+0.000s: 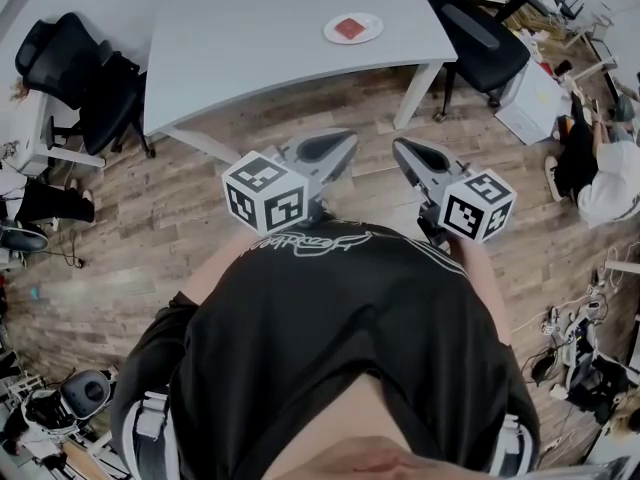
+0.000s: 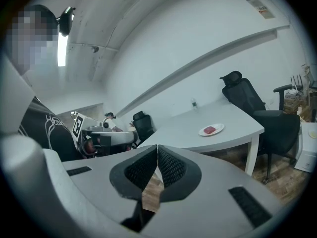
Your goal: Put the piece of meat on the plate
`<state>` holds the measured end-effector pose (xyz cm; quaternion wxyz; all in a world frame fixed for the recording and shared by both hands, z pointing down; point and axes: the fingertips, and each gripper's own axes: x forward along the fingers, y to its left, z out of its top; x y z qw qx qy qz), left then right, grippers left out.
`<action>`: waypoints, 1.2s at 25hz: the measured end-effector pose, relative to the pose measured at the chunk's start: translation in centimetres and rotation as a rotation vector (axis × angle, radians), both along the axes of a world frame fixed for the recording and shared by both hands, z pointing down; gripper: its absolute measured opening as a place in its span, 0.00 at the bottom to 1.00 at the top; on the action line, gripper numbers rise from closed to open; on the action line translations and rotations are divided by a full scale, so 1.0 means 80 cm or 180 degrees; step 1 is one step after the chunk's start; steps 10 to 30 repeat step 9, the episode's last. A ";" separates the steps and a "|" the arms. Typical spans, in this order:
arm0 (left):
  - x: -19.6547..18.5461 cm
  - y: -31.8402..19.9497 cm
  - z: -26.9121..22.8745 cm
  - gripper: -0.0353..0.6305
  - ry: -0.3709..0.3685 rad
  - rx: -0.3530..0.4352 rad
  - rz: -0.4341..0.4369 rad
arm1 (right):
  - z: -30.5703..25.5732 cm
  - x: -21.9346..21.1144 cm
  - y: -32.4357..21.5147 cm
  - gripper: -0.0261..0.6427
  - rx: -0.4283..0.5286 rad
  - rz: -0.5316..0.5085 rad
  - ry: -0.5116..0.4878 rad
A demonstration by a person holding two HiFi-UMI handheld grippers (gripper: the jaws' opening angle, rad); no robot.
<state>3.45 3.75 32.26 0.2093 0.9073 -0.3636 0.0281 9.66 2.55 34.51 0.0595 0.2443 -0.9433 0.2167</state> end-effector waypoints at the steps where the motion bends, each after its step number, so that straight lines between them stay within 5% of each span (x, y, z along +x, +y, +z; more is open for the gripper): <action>1: 0.002 0.001 -0.001 0.06 -0.0007 0.0004 -0.0006 | -0.001 0.001 0.001 0.06 0.0004 -0.0008 -0.0003; 30: 0.017 0.007 0.001 0.06 -0.0065 -0.0010 -0.0032 | -0.001 0.013 0.004 0.06 0.0025 -0.0051 -0.0026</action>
